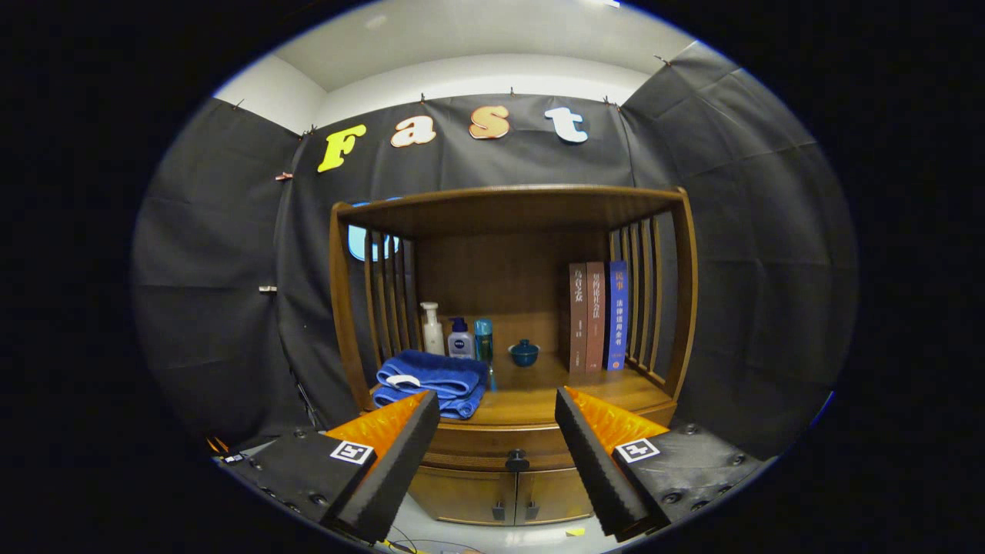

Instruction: Pull open the drawer, take out the items inside it, and place them on the countertop above the cabinet.

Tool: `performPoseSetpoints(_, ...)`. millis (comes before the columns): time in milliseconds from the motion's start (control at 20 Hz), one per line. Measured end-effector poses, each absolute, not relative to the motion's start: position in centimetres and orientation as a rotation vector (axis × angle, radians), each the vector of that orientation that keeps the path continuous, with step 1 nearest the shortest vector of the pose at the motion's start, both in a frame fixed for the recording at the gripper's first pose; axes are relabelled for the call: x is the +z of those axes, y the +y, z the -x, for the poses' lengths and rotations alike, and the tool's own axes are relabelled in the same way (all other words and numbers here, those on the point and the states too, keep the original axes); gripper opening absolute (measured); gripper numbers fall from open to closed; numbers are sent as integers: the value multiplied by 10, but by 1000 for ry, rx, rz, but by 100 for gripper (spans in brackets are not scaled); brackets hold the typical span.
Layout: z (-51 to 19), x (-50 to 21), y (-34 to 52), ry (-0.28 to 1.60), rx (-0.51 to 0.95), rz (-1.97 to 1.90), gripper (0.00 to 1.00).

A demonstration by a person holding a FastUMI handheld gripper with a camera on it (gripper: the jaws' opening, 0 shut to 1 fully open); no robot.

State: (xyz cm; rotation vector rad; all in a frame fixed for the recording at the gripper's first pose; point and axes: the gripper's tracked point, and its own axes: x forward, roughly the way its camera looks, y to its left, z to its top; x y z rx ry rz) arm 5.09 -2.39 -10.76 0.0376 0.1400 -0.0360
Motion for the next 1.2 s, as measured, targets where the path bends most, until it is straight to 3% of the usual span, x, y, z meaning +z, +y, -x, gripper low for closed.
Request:
performPoseSetpoints(600,-119,-267,-49,375,-68,-41,100)
performPoseSetpoints(950,-146,-325,-54,469,-83,-15,99)
performPoseSetpoints(1100,-151,-340,-56,486,-87,-14,93)
performPoseSetpoints(1200,-152,-347,-55,505,-86,-21,83)
